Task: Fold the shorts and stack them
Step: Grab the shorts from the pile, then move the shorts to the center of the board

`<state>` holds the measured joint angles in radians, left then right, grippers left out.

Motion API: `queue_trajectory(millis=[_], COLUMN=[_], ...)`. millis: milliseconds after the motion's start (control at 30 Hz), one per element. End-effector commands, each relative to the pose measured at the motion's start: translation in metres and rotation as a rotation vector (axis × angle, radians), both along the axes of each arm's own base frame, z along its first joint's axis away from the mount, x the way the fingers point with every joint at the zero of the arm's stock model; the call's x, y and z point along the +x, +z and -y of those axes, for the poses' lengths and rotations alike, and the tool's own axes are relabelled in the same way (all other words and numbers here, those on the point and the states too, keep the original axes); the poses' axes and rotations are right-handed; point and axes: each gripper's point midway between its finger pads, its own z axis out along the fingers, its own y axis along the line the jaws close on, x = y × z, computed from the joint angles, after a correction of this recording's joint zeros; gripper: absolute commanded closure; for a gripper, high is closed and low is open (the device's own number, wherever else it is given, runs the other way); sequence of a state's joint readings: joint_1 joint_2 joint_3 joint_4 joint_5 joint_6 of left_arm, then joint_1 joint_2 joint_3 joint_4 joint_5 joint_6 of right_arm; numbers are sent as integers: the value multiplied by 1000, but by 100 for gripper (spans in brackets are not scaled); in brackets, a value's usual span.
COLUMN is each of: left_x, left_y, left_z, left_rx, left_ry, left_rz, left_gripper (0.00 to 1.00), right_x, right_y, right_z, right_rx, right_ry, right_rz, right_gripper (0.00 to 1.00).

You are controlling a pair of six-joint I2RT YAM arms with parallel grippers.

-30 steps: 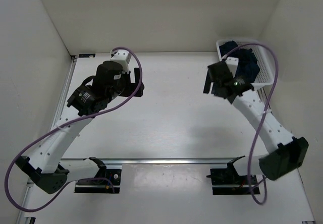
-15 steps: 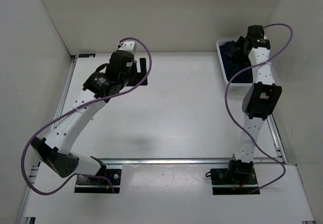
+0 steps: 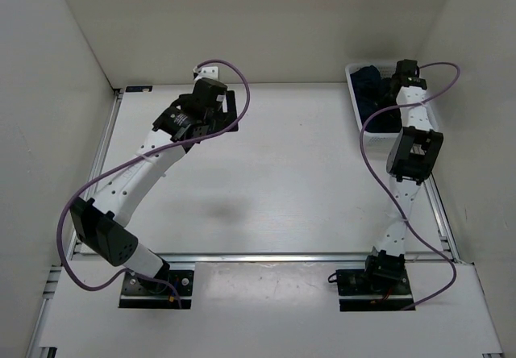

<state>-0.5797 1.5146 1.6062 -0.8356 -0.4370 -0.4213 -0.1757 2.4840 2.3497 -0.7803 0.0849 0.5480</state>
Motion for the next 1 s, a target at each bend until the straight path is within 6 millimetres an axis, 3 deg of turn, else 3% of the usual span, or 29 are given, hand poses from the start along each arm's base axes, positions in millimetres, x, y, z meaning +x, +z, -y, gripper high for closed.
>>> queue_trajectory(millis=[0, 67, 167, 200, 233, 267, 300, 367, 400, 433, 467, 533, 567, 667, 700, 733, 767, 833, 867, 933, 967], left_x=[1, 4, 5, 3, -2, -1, -6, -15, -20, -25, -32, -40, -41, -50, -50, -52, -52, -53, -54, -55, -56], left_y=[19, 10, 8, -1, -4, -5, -3, -5, -7, -10, -15, -20, -17, -15, -13, -4, -1, 6, 8, 9, 5], left_z=[-2, -17, -50, -57, -60, -75, -82, -101, -108, -114, -118, -136, -139, -159, -161, -168, -167, -164, -161, -154, -152], left_rx=[-69, -112, -256, -296, -330, -345, -358, -372, -382, -387, -391, -393, -404, -397, -406, -397, -396, -409, -403, -424, -431], left_ry=[51, 132, 225, 253, 237, 270, 276, 315, 327, 342, 341, 368, 362, 389, 392, 391, 375, 338, 304, 276, 269], left_rz=[49, 32, -1, -30, -62, -62, -56, -76, -77, -92, -118, -129, -124, -116, -117, -96, -90, -86, -91, -98, -112], left_gripper=[0, 0, 0, 0, 0, 0, 0, 0, 0, 0, 0, 0, 0, 0, 0, 0, 0, 0, 0, 0, 0], right_x=[14, -2, -23, -39, -50, -61, -83, -118, -132, -141, -166, -187, -203, -230, -246, -259, -284, -304, -319, -310, -306], right_y=[171, 241, 316, 352, 376, 394, 423, 458, 467, 459, 472, 461, 434, 372, 314, 293, 269, 234, 215, 211, 219], right_z=[-8, -15, -47, -71, -86, -104, -128, -153, -173, -188, -212, -238, -266, -306, -340, -354, -384, -396, -400, -380, -366], right_rx=[-101, -91, -37, -19, -8, 6, 22, 34, 61, 79, 91, 106, 121, 140, 170, 177, 180, 119, 63, -47, -55], right_ry=[4, 8, 99, 157, 196, 275, 333, 433, 495, 561, 632, 707, 787, 869, 956, 996, 1094, 1118, 1146, 1051, 1003], right_rz=[374, 495, 655, 728, 785, 828, 894, 974, 998, 978, 1014, 991, 930, 784, 641, 589, 532, 433, 367, 360, 384], right_gripper=[100, 100, 100, 100, 100, 100, 100, 100, 100, 100, 100, 100, 100, 97, 91, 52, 37, 18, 16, 14, 14])
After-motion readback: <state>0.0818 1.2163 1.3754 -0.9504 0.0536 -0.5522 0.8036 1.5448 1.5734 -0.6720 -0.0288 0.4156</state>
